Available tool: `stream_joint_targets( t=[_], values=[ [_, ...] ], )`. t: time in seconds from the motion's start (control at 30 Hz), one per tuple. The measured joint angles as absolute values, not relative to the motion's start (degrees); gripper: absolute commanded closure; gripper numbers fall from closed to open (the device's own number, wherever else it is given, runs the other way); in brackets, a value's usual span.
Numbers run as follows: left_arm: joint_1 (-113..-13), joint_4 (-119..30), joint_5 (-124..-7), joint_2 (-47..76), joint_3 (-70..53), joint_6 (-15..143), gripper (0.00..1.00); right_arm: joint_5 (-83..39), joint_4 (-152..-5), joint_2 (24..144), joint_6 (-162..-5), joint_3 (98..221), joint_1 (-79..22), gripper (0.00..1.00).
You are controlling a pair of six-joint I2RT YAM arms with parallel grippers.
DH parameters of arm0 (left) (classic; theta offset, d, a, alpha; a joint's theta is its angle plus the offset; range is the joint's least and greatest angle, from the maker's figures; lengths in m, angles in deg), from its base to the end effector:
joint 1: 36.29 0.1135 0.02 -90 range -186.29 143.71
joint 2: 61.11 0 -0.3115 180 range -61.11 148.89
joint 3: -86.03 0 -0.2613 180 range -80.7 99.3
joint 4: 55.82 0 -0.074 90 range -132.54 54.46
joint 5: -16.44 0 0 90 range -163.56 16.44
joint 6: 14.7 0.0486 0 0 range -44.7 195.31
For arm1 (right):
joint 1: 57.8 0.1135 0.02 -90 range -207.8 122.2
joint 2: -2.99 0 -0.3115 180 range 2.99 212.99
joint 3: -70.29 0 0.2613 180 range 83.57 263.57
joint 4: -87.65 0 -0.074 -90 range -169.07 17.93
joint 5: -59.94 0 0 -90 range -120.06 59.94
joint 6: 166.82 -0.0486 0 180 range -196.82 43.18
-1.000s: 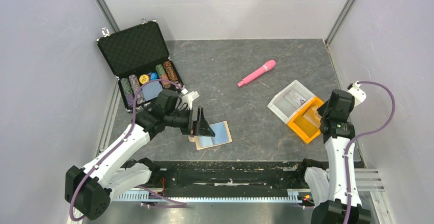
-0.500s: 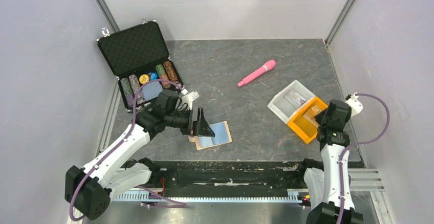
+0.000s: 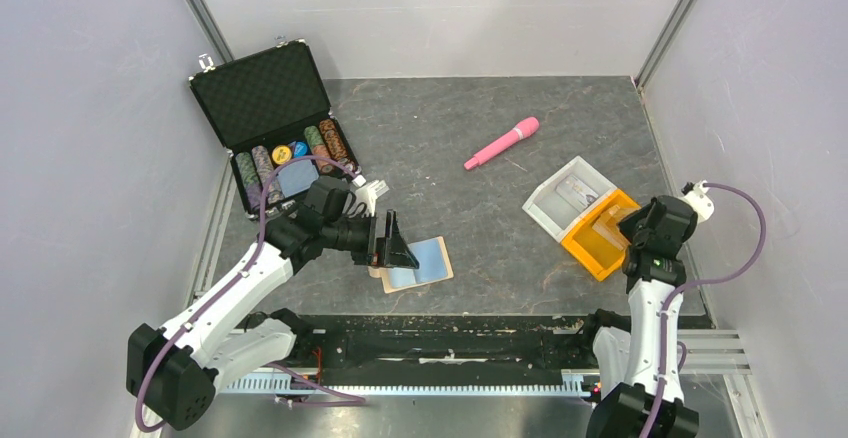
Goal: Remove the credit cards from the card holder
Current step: Place the credit card in the storage box.
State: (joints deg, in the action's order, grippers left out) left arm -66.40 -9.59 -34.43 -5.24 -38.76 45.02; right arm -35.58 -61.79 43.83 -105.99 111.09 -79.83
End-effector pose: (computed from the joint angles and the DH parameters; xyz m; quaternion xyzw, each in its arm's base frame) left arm 0.1428 -0.1183 0.2868 0.1217 0.8765 -0.4433 0.1426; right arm 0.1382 -0.0610 0.2547 0.3964 0.7721 -0.0109 0.4965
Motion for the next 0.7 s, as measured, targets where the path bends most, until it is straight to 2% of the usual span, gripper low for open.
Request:
stream_joint_targets(
  t=[0.4,0.57,0.7],
  values=[
    [-66.42,-9.35,-35.04,-5.26,-38.76,45.02,0.00,-28.74,-67.56,44.66,-106.03,106.57,-85.36,1.00],
    [-66.44,-9.18,-35.72,-5.26,-38.76,45.02,0.00,-26.77,-69.03,45.10,-105.90,105.00,-87.96,0.95],
    [-66.44,-9.15,-36.02,-5.26,-38.76,45.02,0.00,-25.70,-69.71,46.23,-105.70,104.69,-89.99,0.95]
  ],
)
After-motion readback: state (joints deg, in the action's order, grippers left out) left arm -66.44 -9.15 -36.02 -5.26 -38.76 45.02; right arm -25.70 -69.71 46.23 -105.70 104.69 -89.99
